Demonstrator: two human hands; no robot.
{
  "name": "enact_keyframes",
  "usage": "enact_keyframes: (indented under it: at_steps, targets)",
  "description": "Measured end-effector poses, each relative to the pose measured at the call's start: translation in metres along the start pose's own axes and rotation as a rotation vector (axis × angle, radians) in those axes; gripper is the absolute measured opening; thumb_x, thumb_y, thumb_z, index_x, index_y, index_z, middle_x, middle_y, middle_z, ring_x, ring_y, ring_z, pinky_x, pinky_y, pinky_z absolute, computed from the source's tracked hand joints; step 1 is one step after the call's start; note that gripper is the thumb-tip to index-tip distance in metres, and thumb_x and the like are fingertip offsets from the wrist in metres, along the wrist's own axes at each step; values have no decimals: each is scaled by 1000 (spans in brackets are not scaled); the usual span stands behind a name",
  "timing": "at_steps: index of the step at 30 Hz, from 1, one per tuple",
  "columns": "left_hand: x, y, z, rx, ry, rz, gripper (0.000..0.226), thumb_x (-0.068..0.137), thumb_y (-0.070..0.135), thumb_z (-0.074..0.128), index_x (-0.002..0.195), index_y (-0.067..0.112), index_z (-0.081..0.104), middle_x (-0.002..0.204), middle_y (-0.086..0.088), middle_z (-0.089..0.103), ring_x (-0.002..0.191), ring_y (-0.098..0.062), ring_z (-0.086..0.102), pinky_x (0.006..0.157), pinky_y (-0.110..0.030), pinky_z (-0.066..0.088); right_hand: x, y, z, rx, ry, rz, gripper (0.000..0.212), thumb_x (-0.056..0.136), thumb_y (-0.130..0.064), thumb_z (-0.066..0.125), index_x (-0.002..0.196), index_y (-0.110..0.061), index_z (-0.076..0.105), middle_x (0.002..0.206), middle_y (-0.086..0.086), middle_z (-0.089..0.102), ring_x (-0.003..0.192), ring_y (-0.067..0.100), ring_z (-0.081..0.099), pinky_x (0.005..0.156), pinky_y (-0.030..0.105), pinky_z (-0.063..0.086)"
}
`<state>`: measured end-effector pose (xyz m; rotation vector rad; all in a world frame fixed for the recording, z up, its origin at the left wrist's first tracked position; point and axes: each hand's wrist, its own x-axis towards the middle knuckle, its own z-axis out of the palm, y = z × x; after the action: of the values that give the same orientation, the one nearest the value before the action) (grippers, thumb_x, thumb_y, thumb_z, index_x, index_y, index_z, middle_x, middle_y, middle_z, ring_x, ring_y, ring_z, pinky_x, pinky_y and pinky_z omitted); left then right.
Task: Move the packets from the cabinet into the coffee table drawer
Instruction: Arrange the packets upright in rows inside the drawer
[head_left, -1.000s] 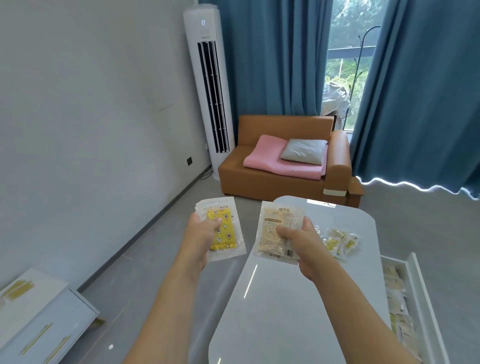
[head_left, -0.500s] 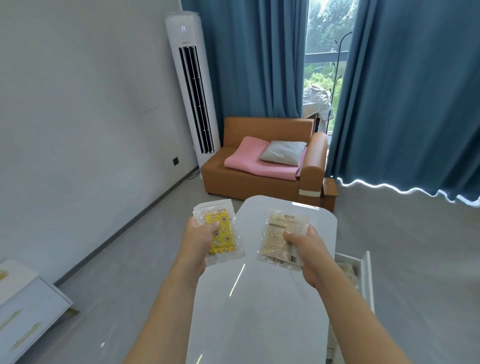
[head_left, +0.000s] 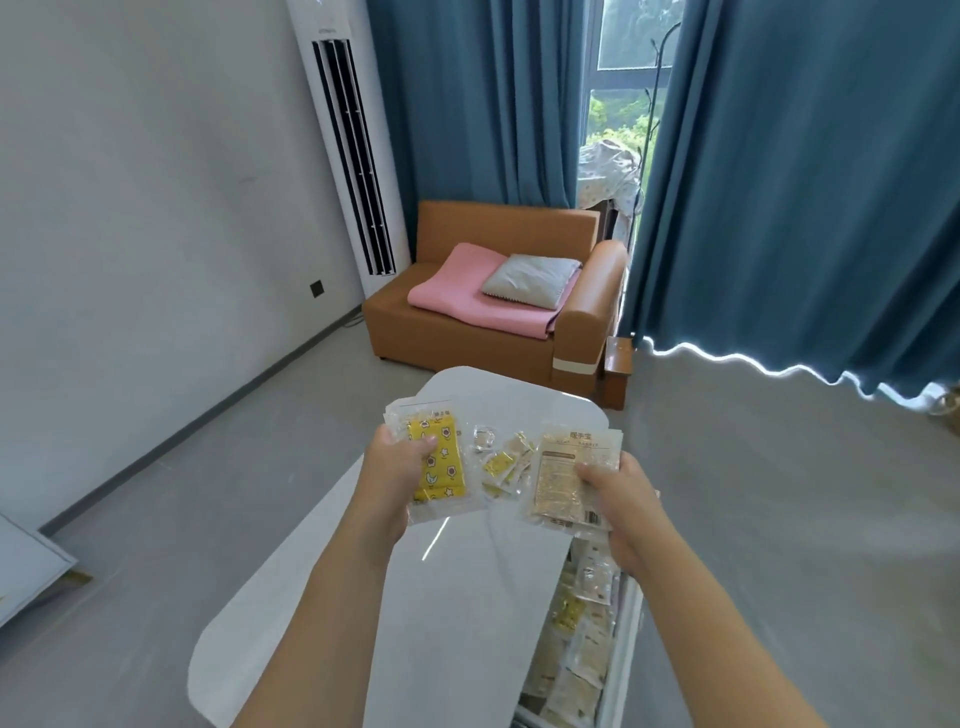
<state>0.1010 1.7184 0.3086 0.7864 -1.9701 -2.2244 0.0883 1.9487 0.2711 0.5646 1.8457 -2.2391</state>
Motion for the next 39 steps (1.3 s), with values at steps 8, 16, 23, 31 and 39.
enact_keyframes:
  at_steps: [8, 16, 23, 31, 39]
  targets:
    - [-24, -35, 91, 75, 8, -66, 20, 92, 14, 62, 109, 23, 57, 106, -7, 71, 93, -30, 71, 79, -57, 58, 49, -28, -82, -56, 3, 69, 28, 96, -7, 52, 120, -19, 46, 111, 6, 65, 99, 28, 65, 89, 50, 54]
    - [32, -108, 145, 173, 4, -72, 19, 90, 14, 64, 104, 25, 61, 104, -2, 72, 95, -26, 69, 85, -49, 57, 145, 9, -116, -160, -4, 129, 29, 96, -6, 52, 121, -20, 45, 110, 3, 65, 96, 23, 64, 71, 37, 55]
    - [101, -247, 215, 290, 0, -157, 14, 89, 19, 65, 97, 30, 61, 98, 3, 71, 90, -19, 68, 74, -38, 57, 270, 109, -170, -262, 19, 230, 25, 96, -4, 52, 115, -19, 44, 103, 3, 63, 87, 19, 64, 56, 30, 52]
    - [176, -485, 268, 541, -162, -223, 24, 86, 12, 57, 96, 34, 52, 95, 5, 65, 84, -13, 65, 73, -32, 57, 403, 290, -215, -416, 5, 270, 39, 96, -7, 42, 131, -23, 34, 110, 5, 63, 95, 26, 62, 72, 42, 56]
    - [241, -652, 265, 813, -204, -183, 24, 72, 4, 43, 63, 26, 46, 58, 7, 46, 52, -17, 42, 50, -19, 25, 483, 413, -214, -470, 16, 203, 58, 94, -4, 33, 148, -19, 18, 138, 8, 47, 88, 23, 54, 59, 33, 45]
